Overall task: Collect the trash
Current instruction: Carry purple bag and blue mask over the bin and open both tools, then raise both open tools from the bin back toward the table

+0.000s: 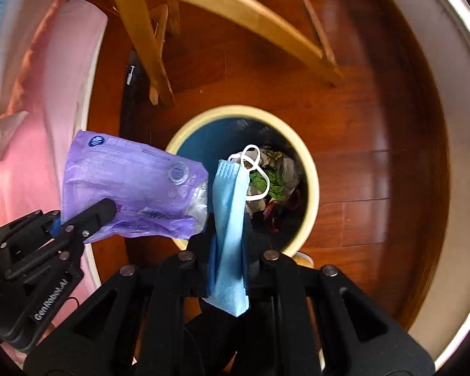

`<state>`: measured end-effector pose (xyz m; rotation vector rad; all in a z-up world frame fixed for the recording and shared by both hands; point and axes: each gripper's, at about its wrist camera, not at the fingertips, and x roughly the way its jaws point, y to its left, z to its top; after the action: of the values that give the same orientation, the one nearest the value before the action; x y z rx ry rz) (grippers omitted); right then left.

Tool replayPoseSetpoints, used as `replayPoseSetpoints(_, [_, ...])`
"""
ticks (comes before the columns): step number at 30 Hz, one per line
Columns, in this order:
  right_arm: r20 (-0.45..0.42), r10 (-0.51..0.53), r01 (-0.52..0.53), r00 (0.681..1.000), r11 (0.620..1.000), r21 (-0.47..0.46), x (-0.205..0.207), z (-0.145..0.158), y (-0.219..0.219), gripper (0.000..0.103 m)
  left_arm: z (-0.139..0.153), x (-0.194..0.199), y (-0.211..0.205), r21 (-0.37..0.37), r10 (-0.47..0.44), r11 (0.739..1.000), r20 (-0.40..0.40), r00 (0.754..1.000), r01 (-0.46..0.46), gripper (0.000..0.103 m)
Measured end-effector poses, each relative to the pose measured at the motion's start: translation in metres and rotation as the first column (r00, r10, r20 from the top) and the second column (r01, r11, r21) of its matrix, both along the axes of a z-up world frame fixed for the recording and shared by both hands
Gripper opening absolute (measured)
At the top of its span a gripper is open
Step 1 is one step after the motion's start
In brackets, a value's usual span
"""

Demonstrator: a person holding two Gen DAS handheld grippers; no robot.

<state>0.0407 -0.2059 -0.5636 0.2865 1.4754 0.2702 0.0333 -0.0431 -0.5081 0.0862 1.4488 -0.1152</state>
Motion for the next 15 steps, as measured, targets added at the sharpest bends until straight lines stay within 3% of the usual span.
replayPoseSetpoints(3, [-0.017,0.008,-0.008,1.0,1.0,-0.005,0.005,-0.025,0.004,0.018,-0.027,0.0,-0.004,0.001,-0.016,1.0,-0.011,1.0,0.016,0.013])
replayPoseSetpoints(4, [-0.024,0.006,-0.006,1.0,1.0,-0.011,0.006,-0.032,0.004,0.023,-0.035,0.001,-0.003,-0.003,-0.016,1.0,-0.015,1.0,0.016,0.022])
replayPoseSetpoints(6, [-0.03,-0.008,0.007,1.0,1.0,-0.023,0.008,-0.039,0.004,0.035,-0.043,0.0,-0.005,0.004,-0.01,1.0,-0.025,1.0,0.01,0.055])
replayPoseSetpoints(7, [-0.033,-0.02,0.019,0.999,1.0,-0.023,0.008,-0.042,0.004,0.039,-0.048,0.001,-0.004,0.003,-0.005,1.0,-0.036,0.999,0.005,0.079])
replayPoseSetpoints(8, [-0.036,-0.031,0.03,0.999,0.999,-0.022,0.009,-0.044,0.002,0.043,-0.051,0.002,0.0,-0.001,0.002,1.0,-0.037,0.999,-0.002,0.085])
replayPoseSetpoints(15, [-0.049,-0.072,0.07,0.996,0.997,-0.031,0.007,-0.046,-0.004,0.044,-0.042,0.004,0.013,0.002,0.0,1.0,-0.034,0.999,0.0,0.085])
